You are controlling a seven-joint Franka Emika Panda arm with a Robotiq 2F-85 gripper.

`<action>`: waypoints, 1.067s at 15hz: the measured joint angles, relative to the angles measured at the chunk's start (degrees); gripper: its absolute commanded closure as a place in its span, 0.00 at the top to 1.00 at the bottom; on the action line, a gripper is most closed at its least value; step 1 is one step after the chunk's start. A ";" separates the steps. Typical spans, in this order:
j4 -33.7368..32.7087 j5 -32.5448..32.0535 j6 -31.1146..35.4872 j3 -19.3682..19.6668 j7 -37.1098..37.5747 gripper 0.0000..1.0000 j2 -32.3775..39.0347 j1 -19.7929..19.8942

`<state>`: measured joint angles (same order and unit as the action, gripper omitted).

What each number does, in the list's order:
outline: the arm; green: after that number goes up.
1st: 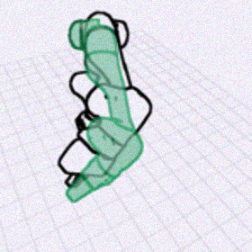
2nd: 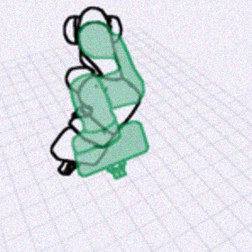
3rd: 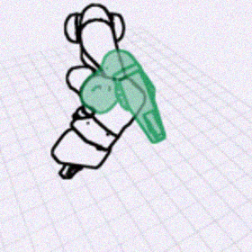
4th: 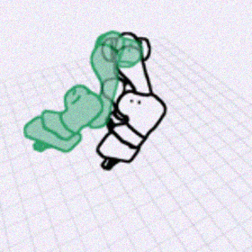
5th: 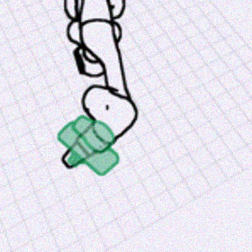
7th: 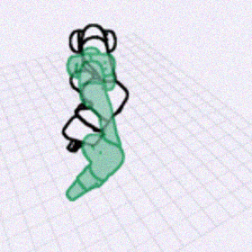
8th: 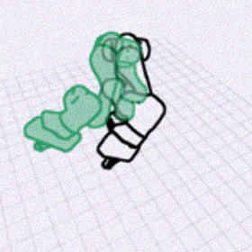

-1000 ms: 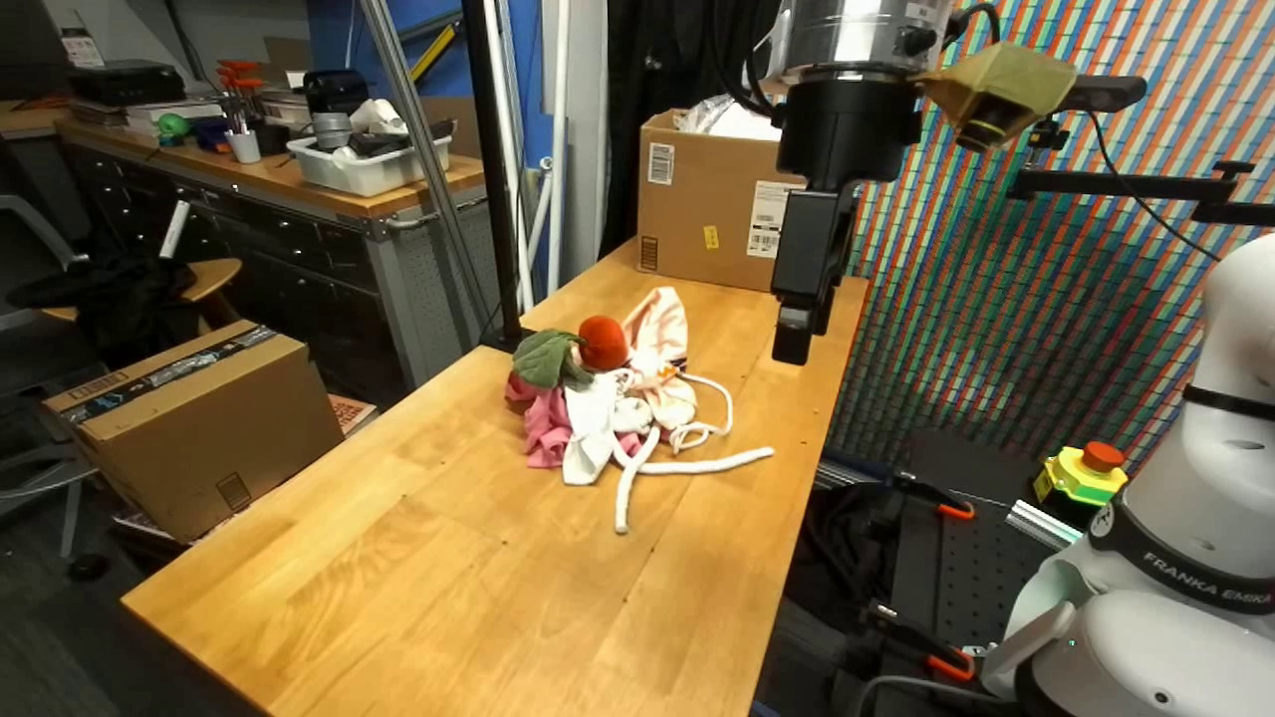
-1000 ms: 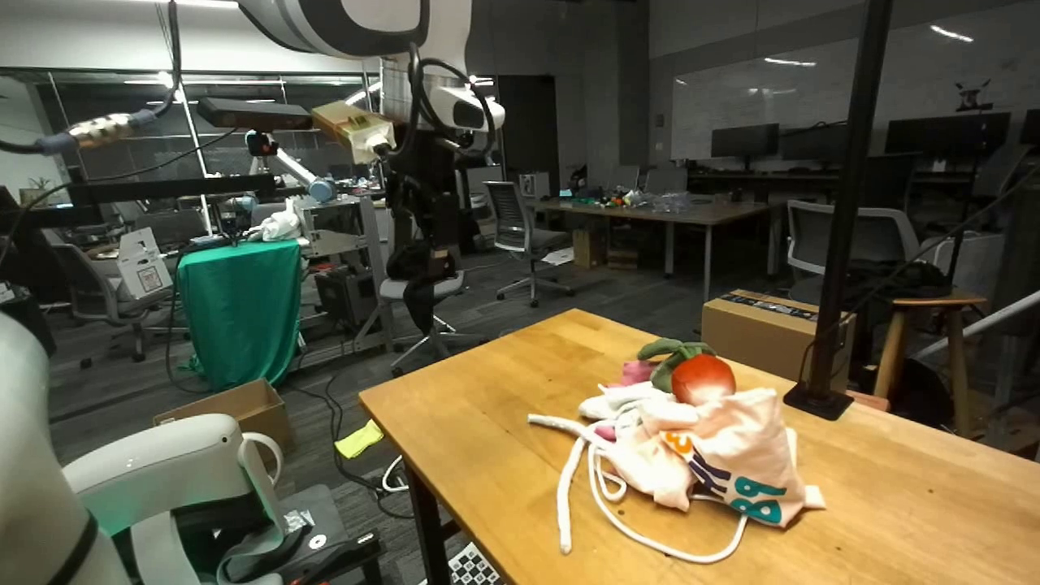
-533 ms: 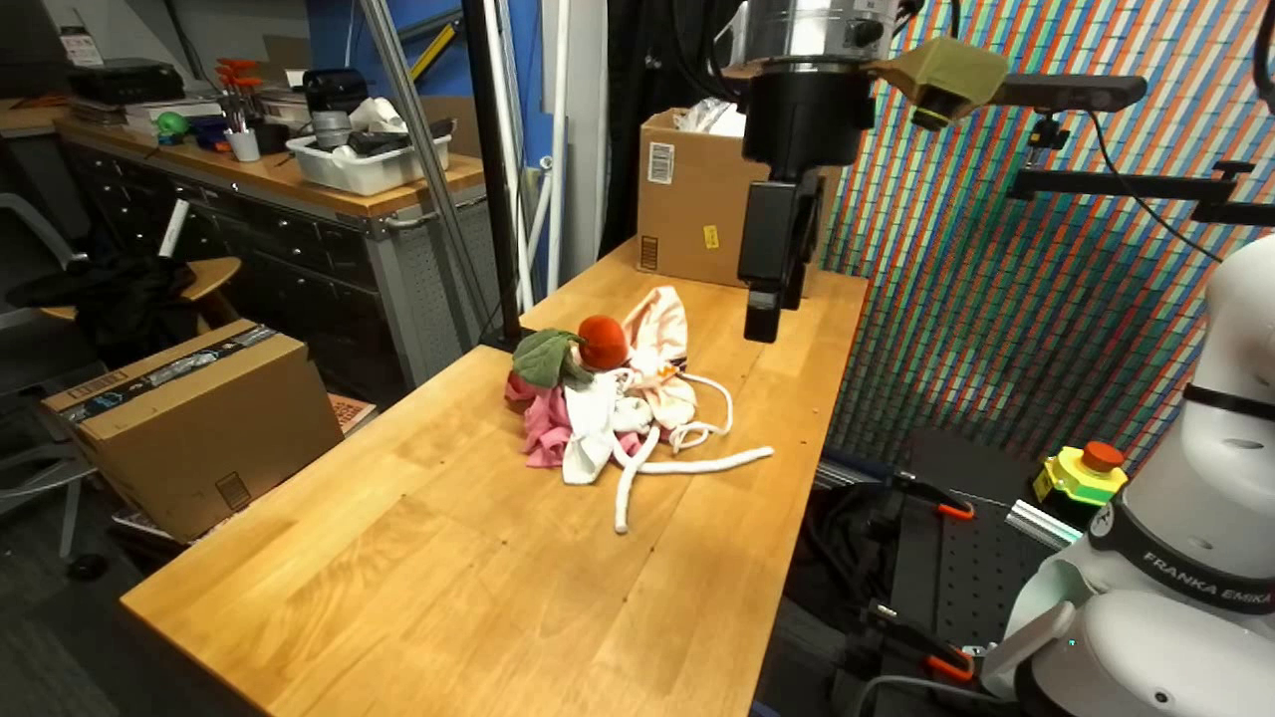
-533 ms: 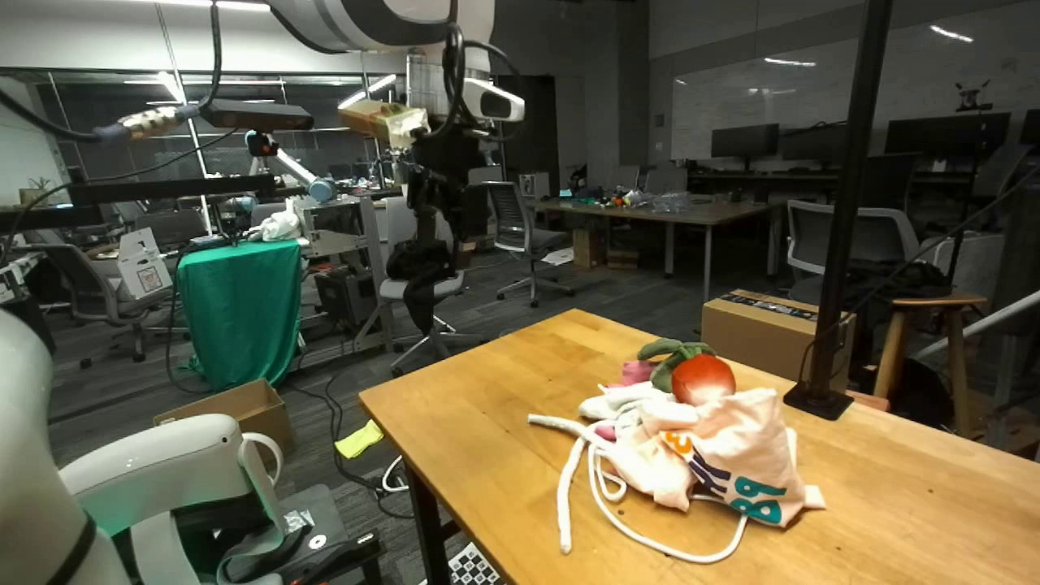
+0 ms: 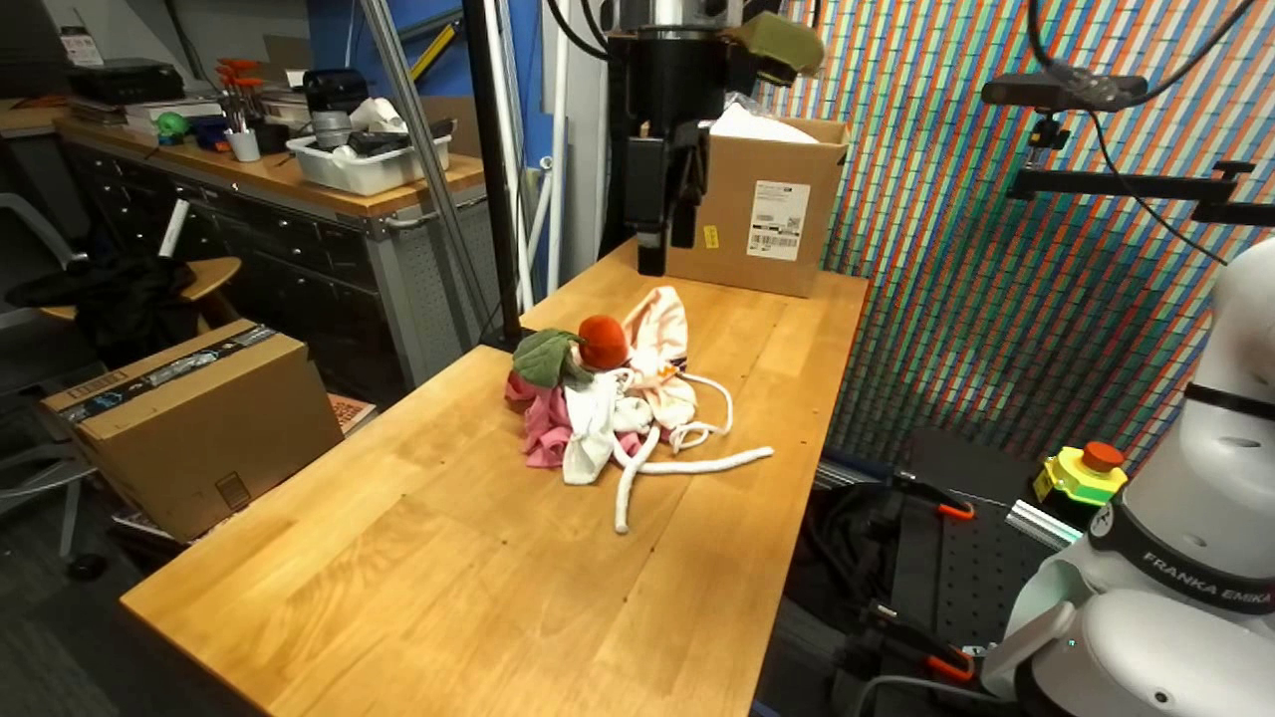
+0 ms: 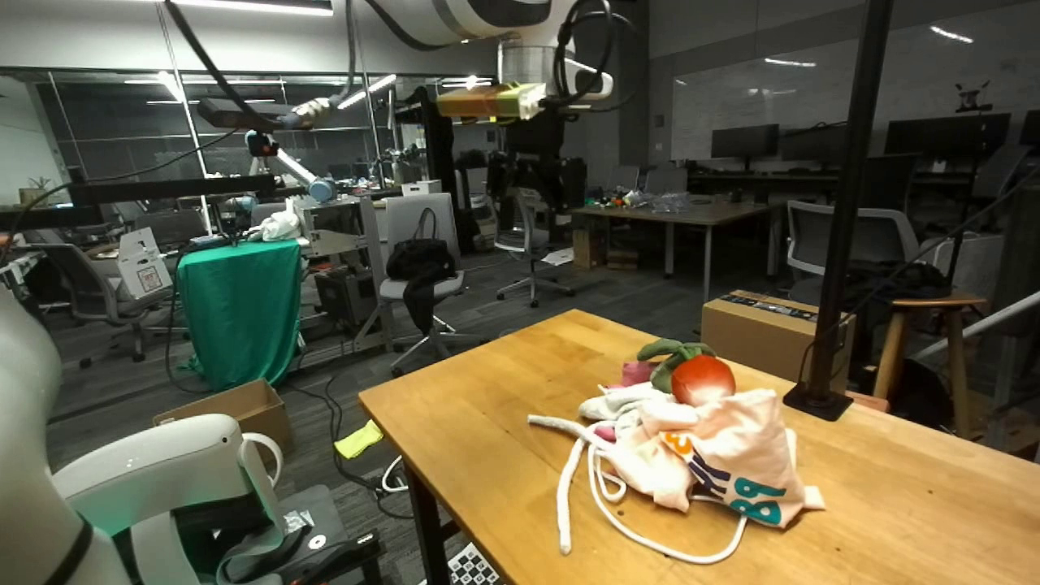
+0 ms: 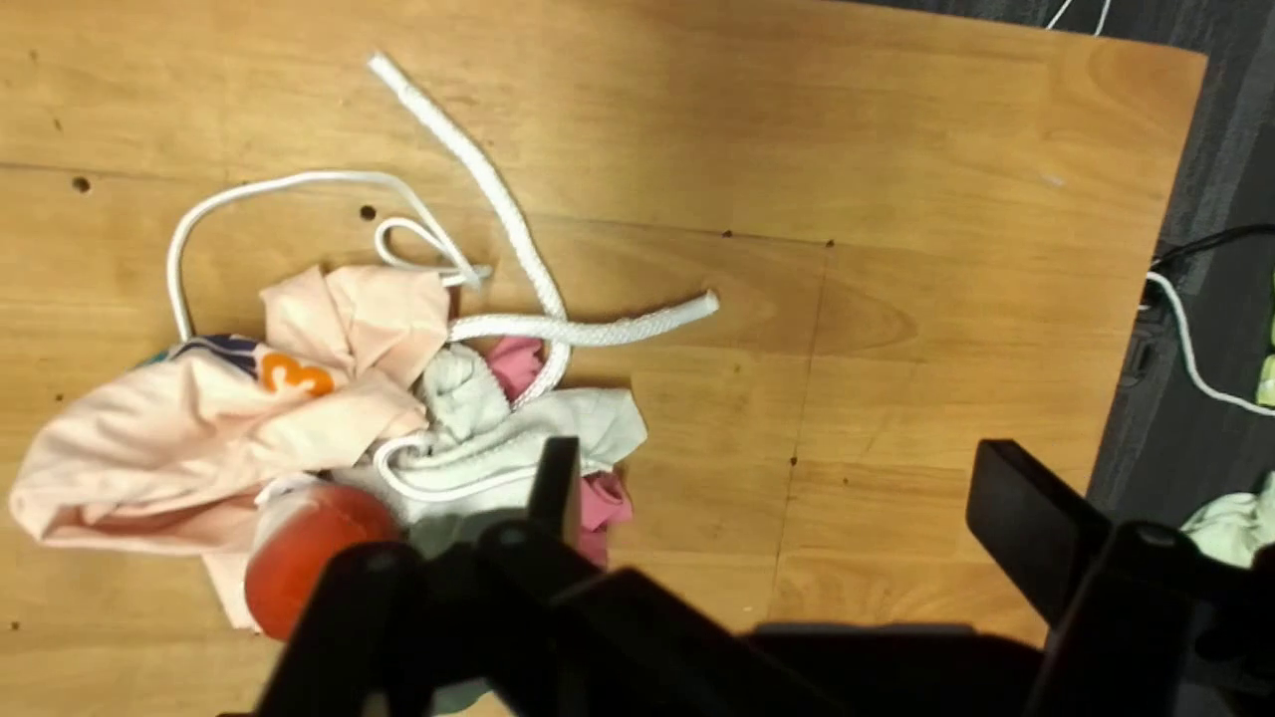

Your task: Separate all the objects on the table

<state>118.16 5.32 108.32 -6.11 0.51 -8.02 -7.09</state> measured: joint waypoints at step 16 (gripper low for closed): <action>-14.99 -9.65 9.63 3.92 -3.12 1.00 25.01 2.33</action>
<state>103.17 -4.33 117.95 -2.18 -2.61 16.99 -4.76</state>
